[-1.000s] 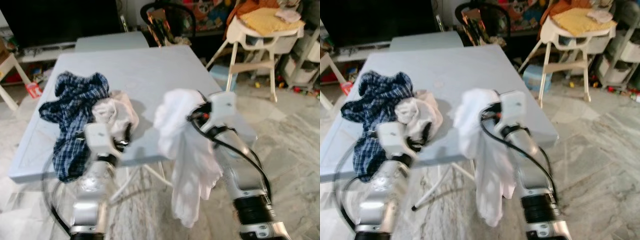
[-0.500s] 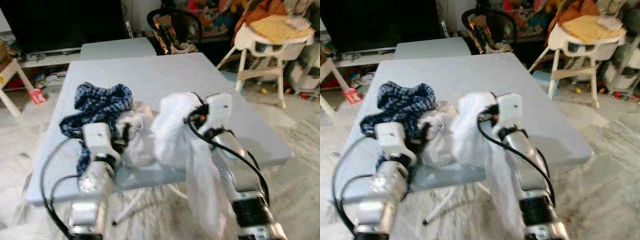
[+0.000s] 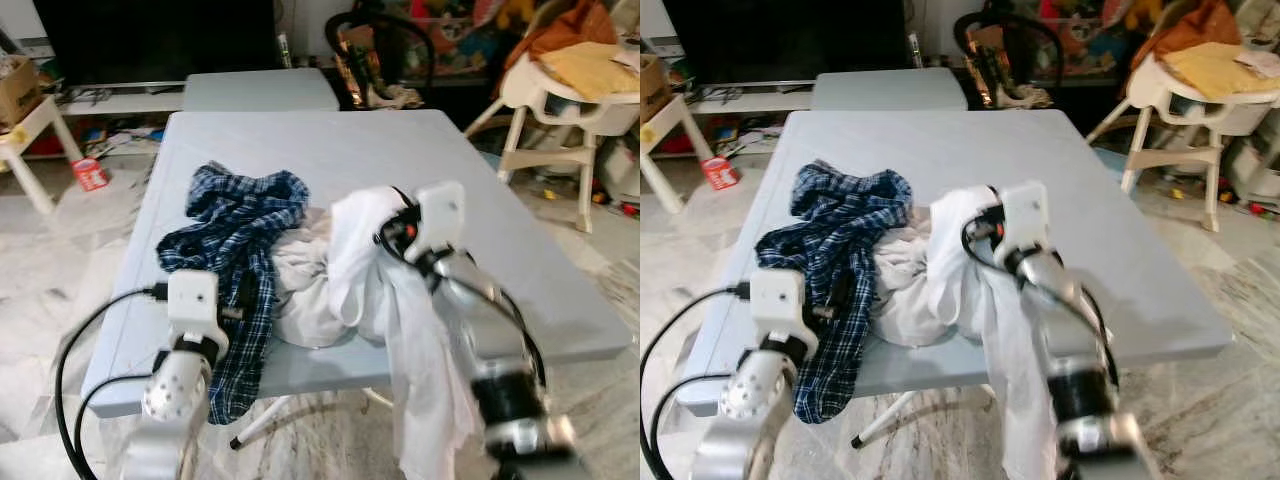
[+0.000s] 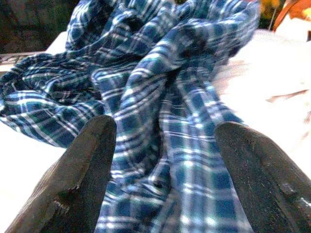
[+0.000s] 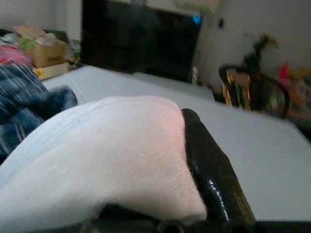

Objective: Hang hanger

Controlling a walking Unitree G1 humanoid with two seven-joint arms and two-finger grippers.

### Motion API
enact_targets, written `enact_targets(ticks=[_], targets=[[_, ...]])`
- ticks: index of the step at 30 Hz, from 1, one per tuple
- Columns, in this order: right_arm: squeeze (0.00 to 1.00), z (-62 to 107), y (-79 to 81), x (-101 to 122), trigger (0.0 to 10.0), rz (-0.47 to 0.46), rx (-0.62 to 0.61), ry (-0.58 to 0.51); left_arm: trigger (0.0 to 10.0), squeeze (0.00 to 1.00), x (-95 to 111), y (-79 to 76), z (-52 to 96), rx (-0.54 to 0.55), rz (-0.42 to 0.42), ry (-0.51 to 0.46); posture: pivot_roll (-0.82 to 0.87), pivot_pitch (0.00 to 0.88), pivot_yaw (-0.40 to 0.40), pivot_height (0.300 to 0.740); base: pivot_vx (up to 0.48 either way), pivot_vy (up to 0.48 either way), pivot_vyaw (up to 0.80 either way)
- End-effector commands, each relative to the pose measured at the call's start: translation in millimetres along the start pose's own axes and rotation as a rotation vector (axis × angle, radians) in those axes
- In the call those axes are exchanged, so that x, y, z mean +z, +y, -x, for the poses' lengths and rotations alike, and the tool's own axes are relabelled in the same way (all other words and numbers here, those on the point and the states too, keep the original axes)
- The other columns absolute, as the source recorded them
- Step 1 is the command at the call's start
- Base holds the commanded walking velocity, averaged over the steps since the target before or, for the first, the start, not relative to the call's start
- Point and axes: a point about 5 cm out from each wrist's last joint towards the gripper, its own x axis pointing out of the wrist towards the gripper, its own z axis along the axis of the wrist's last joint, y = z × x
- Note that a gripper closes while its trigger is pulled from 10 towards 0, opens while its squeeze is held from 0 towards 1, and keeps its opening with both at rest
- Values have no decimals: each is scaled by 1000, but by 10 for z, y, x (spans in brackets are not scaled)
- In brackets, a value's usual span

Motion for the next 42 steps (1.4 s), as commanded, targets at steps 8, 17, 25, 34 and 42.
enact_targets(ticks=[8,17,25,34,42], targets=[[0,-653,288,527,10000,182,305,86,10000,0,71,-16,132,-53,-24,-4,118,23,-97,740,0,0,0],[0,-932,573,1158,10000,193,234,-22,10000,0,136,-71,152,-55,-15,-8,174,36,-110,740,0,0,0],[0,-883,90,1674,10000,201,-175,-241,10000,0,137,-86,186,-59,-16,-2,180,42,-102,740,0,0,0],[0,-691,-399,1282,10000,332,-405,-153,10000,0,139,-115,154,-69,-18,1,169,39,-96,740,0,0,0],[0,-498,-337,267,10000,179,-254,158,10000,0,130,-153,128,-84,-15,2,166,23,-92,740,0,0,0]])
